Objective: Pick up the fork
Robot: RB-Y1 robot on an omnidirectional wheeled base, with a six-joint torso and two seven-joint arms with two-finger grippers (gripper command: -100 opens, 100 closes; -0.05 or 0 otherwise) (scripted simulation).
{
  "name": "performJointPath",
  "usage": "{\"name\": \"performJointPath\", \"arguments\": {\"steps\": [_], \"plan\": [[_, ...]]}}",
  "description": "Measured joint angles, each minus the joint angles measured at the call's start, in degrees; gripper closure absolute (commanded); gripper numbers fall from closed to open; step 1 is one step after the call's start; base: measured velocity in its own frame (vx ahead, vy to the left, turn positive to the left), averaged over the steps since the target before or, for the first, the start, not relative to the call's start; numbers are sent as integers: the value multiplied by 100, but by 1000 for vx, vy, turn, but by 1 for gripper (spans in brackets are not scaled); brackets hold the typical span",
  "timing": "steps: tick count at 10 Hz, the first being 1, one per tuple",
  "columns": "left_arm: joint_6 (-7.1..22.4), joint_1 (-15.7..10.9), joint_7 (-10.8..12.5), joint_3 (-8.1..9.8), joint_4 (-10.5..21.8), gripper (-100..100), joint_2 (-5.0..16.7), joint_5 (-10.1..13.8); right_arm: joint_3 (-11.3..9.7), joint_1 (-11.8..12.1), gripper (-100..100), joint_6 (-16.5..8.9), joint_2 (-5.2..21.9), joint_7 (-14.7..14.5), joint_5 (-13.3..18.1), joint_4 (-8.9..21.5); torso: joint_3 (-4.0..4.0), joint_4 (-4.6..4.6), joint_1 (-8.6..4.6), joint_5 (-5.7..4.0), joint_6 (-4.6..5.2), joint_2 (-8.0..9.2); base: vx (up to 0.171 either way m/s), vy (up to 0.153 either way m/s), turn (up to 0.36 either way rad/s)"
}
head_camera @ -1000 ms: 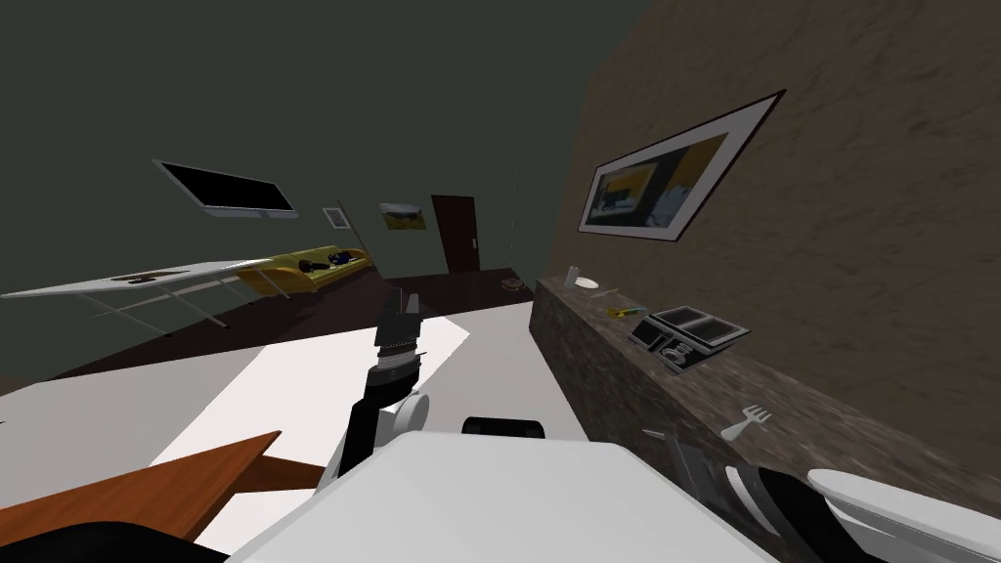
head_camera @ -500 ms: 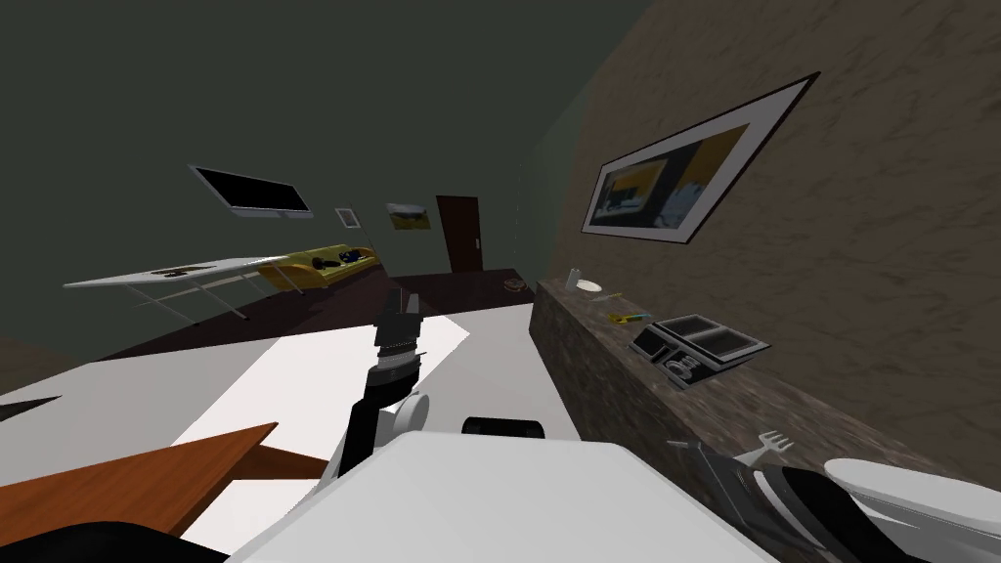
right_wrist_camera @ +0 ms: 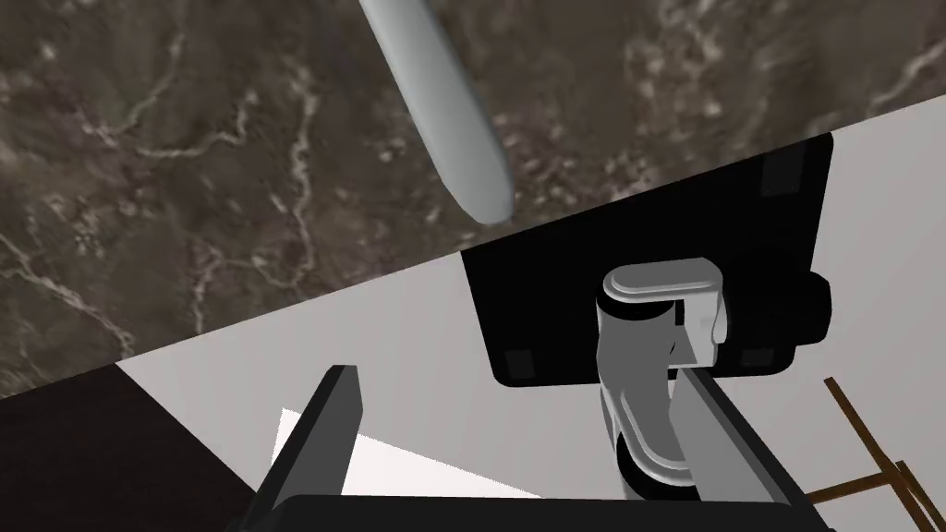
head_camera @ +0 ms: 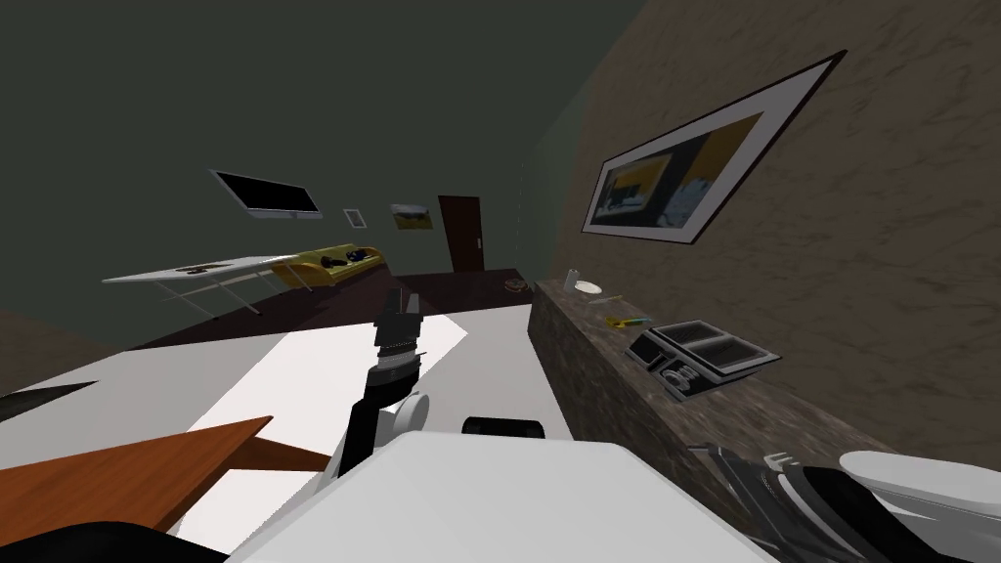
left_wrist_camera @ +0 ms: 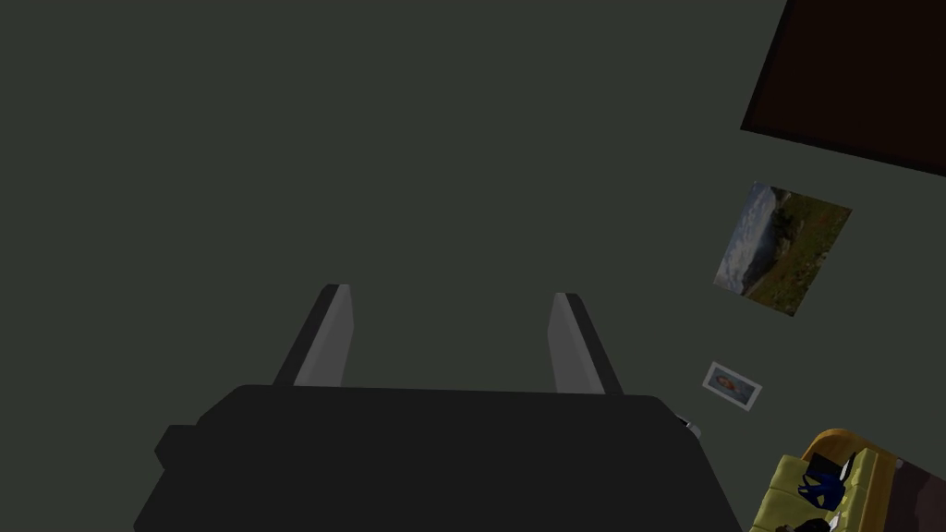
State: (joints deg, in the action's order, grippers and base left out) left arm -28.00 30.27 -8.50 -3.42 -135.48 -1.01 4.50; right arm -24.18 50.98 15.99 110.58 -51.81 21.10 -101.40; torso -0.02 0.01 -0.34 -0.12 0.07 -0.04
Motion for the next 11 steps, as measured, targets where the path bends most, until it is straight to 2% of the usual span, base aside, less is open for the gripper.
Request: {"name": "performJointPath", "arguments": {"steps": [2, 4, 6, 7, 8, 9, 10, 11], "plan": [[0, -1, 0, 0, 0, 0, 0, 0, -24, -29, -100, 8, 74, 323, 471, 48, 0, 0, 5, 6, -3, 0, 25, -100, 67], [0, 0, 0, 1, 0, 0, 1, 0, -213, -27, -100, -50, 311, 22, 200, 96, -4, -2, -31, -4, -3, -8, 41, -161, 73], [0, 0, 0, 1, 0, 0, 1, 0, -75, 153, -100, -48, 347, 194, 558, 211, -6, -2, -32, -6, -2, -10, 32, -145, 49], [0, 0, 0, 1, 0, 0, 1, 0, -196, 94, -100, -68, 399, 108, 454, 226, -3, -1, -25, -5, 0, -5, 3, -151, 50], [0, 0, 0, 1, 0, 0, 1, 0, -222, 133, -100, -88, 444, 59, 473, 256, 1, 0, -29, -5, -1, 2, 35, -212, 81], [0, 0, 0, 1, 0, 0, 1, 0, -455, 12, -100, -114, 513, -121, 297, 283, -3, -1, -48, -9, -1, -5, 39, -198, 66], [0, 0, 0, 1, 0, 0, 1, 0, -550, 0, -100, -136, 531, -236, 261, 316, -4, -2, -47, -11, 0, -7, 30, -129, 15], [0, 0, 0, 1, 0, 0, 1, 0, -440, 115, -100, -145, 516, -162, 389, 338, -4, -2, -27, -8, 0, -7, 14, -48, 5]]}}
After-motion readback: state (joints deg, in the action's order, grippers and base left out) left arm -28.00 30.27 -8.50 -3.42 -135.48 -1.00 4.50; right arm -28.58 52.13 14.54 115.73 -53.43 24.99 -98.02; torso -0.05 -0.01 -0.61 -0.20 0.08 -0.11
